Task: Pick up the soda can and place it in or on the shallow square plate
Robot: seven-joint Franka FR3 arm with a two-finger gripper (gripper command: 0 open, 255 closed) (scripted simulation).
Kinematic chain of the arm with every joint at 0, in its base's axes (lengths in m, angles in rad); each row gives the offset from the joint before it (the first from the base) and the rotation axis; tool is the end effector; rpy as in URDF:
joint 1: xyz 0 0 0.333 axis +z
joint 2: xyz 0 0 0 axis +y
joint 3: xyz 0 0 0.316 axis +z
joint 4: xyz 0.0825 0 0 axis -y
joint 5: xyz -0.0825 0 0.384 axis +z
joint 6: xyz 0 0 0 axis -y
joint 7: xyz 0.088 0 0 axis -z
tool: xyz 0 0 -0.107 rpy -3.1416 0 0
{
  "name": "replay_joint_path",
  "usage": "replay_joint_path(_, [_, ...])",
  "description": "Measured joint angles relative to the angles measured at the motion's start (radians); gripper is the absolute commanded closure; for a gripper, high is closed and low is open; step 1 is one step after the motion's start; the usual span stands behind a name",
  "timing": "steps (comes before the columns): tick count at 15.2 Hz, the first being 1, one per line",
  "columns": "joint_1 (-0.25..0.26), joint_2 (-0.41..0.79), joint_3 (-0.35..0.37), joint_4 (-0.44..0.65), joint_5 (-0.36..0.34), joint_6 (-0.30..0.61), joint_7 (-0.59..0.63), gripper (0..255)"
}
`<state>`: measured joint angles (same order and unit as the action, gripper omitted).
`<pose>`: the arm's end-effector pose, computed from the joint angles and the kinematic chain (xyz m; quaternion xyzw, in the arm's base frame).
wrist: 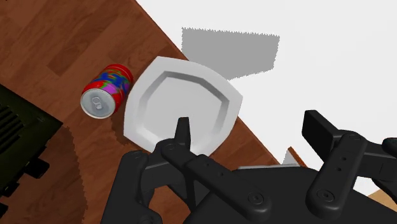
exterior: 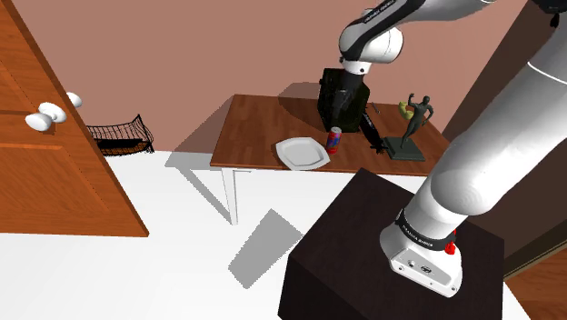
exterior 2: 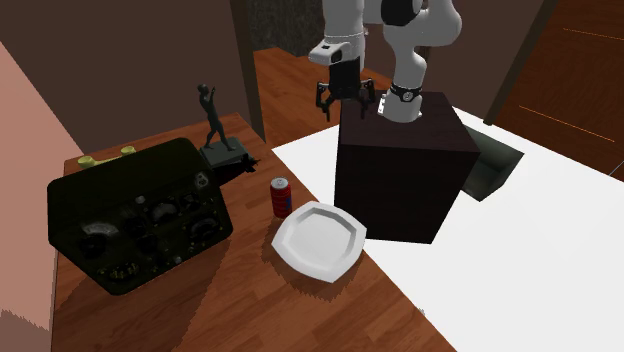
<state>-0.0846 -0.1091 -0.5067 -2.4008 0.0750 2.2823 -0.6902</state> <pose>0.3979 -0.2647 0.3504 -0.9981 -0.0261 -0.0228 0.0510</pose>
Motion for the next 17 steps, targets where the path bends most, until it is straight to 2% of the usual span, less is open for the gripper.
replay_joint_path(6, [-0.037, 0.259, -0.036, 0.126, 0.157, 0.064, -0.202, 0])
replay_joint_path(11, [-0.124, 0.476, -0.008, 0.279, 0.279, 0.073, -0.343, 0])
replay_joint_path(17, [-0.241, 0.709, 0.043, 0.487, 0.357, 0.061, -0.441, 0])
